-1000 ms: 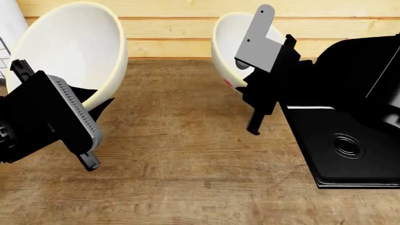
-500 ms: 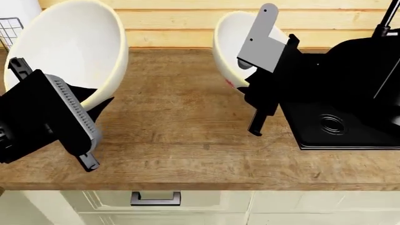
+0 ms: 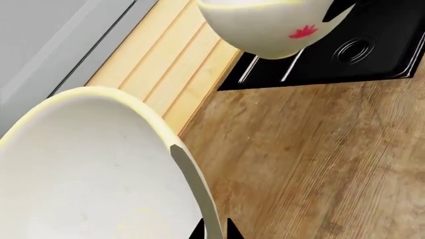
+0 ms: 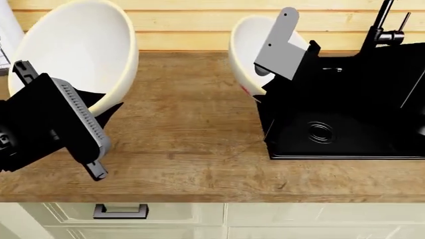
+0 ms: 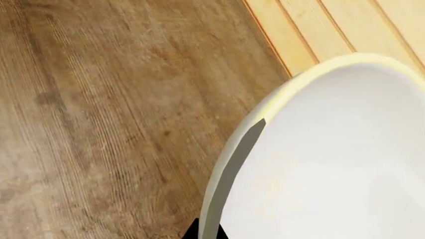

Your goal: Stack the bowls in the sink.

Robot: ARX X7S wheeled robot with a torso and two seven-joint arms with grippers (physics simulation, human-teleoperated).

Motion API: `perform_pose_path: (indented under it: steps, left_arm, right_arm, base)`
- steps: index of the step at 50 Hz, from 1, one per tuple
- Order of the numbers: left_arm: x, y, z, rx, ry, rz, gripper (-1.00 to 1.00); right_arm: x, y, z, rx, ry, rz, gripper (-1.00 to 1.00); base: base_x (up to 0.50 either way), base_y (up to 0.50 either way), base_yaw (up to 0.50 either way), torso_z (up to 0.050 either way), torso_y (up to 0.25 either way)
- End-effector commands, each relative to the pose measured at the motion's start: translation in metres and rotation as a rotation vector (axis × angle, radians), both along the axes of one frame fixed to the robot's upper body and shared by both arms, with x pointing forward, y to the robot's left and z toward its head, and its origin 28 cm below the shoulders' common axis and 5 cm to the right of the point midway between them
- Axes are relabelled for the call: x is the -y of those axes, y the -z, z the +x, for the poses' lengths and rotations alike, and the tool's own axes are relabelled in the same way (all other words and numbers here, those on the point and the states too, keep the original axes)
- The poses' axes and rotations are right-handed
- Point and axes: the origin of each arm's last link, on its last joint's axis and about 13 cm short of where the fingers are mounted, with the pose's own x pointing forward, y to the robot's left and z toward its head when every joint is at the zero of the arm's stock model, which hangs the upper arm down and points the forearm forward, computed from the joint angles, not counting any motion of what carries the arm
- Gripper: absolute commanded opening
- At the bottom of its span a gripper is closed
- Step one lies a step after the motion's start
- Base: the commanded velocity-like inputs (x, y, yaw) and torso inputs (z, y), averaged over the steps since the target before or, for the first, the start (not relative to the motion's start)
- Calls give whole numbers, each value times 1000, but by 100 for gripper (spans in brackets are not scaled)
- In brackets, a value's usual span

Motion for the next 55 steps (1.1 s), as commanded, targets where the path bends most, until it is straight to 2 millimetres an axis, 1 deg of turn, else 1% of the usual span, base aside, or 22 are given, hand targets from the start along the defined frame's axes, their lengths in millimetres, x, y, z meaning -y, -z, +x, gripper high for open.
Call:
perform_pose_path:
  steps: [1, 30, 40, 49, 55]
  left_arm:
    - [1, -3, 1, 30, -5, -2, -100]
    - [3, -4, 3, 31, 1, -2, -100]
    - [2, -2, 4, 30, 2, -3, -100]
    - [2, -2, 3, 31, 0, -5, -100]
    - [2, -2, 3, 33, 1, -7, -100]
  right_arm:
    - [3, -2, -1, 30, 18, 3, -100]
    - [6, 1, -3, 17, 24, 2, -100]
    - [6, 6, -5, -11, 18, -16, -100]
    - [5, 6, -4, -21, 9, -33, -100]
    - [0, 5, 4, -26, 0, -39, -100]
  base:
    - [1, -500, 0, 0, 0]
    - [1, -500, 0, 0, 1]
    - [0, -493, 0, 0, 0]
    - [0, 0, 0, 0, 1]
    - [0, 0, 0, 2, 2]
